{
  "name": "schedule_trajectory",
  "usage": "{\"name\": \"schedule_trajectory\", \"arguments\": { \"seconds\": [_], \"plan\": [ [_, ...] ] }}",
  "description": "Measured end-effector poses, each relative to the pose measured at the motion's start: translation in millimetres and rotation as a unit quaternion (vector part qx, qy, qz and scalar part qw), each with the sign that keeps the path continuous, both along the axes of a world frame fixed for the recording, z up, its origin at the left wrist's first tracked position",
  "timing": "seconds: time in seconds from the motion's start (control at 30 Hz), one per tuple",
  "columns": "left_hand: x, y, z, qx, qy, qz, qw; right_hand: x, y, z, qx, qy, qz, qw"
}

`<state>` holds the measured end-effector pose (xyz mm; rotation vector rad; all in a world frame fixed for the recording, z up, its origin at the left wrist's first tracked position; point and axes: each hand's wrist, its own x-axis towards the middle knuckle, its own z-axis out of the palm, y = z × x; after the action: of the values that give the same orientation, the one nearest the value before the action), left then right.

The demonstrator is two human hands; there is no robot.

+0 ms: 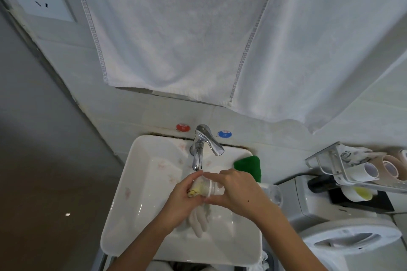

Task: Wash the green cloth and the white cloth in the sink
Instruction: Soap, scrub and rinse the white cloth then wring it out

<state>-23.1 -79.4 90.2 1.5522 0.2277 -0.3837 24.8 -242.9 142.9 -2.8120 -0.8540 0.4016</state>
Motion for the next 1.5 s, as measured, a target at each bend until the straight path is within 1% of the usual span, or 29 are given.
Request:
{"name": "schedule_trajectory", "arguments": {
  "seconds": [0.1, 0.23, 0.33, 0.43, 0.5, 0.57, 0.73, 0.97, 1.1, 1.27, 1.4, 1.5],
  "plan": [
    [1, -1, -2, -0.007, 0.000, 0.014, 1.000, -3, -4, -5, 0.096, 0.009, -0.054, 0.994],
    [2, 1, -6, -0.008, 0.008, 0.030, 0.999, -5, -11, -24, 0.225, 0.072, -0.165, 0.958],
    [4, 2, -8, 0.003, 0.011, 0.027, 1.000, -5, -16, -47, 0.328, 0.104, -0.242, 0.907],
    [6, 2, -8, 0.009, 0.019, 0.029, 0.999, -1, -20, -70, 0.415, 0.125, -0.327, 0.840],
    [8, 3, -9, 0.012, 0.024, 0.032, 0.999, 6, -24, -84, 0.438, 0.125, -0.370, 0.810],
    [10, 4, -9, 0.016, 0.027, 0.035, 0.999, 15, -25, -98, 0.440, 0.122, -0.398, 0.796],
    [17, 2, -5, 0.031, 0.026, 0.043, 0.998, 44, -27, -132, 0.400, 0.116, -0.446, 0.792],
    [22, 2, -2, 0.050, 0.025, 0.052, 0.997, 76, -25, -153, 0.384, 0.135, -0.522, 0.750],
    [25, 3, -3, 0.057, 0.019, 0.055, 0.997, 84, -21, -153, 0.359, 0.130, -0.514, 0.768],
    [26, 3, -4, 0.058, 0.020, 0.050, 0.997, 71, -23, -164, 0.350, 0.114, -0.496, 0.787],
    [27, 4, -4, 0.055, 0.018, 0.043, 0.997, 61, -30, -172, 0.351, 0.130, -0.485, 0.790],
    [28, 6, -2, 0.058, 0.014, 0.033, 0.998, 56, -35, -171, 0.351, 0.121, -0.492, 0.787]
  ]
}}
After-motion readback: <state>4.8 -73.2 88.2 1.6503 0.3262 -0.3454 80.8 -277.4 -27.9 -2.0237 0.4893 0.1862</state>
